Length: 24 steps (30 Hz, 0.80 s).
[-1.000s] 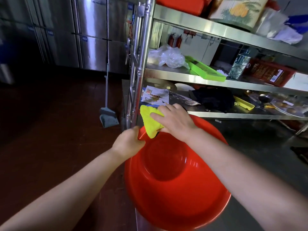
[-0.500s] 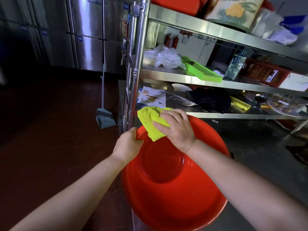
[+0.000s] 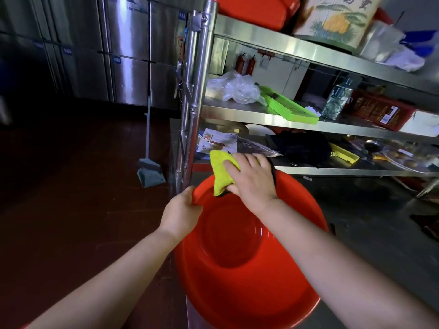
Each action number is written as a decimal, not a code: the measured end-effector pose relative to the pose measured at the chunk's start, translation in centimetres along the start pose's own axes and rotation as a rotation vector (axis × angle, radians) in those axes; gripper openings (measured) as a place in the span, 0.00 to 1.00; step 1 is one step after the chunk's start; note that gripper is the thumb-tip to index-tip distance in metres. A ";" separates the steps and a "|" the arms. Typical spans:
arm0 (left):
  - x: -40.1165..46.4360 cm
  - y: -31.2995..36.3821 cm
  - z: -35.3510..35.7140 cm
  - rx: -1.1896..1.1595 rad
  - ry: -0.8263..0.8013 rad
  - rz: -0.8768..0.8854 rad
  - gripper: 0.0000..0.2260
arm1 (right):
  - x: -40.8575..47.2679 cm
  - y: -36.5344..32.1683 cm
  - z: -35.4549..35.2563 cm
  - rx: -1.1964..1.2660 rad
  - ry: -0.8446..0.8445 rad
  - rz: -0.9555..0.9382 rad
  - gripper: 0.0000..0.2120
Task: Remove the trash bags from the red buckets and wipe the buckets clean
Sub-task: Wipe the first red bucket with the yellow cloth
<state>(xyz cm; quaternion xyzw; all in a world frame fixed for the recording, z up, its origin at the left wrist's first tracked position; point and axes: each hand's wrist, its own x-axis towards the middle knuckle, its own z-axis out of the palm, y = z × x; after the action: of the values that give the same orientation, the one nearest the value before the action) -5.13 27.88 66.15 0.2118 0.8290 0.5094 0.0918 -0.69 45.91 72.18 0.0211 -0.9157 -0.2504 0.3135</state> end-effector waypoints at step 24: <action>-2.6 -3.4 -3.8 -0.182 0.242 -0.148 0.25 | -4.4 5.2 -0.8 0.149 -0.317 0.415 0.26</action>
<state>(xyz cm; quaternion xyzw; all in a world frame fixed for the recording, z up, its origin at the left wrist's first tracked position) -5.05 22.36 64.74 0.0779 0.7979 0.5959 0.0473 3.91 50.99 72.70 -0.1836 -0.9540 -0.1130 0.2086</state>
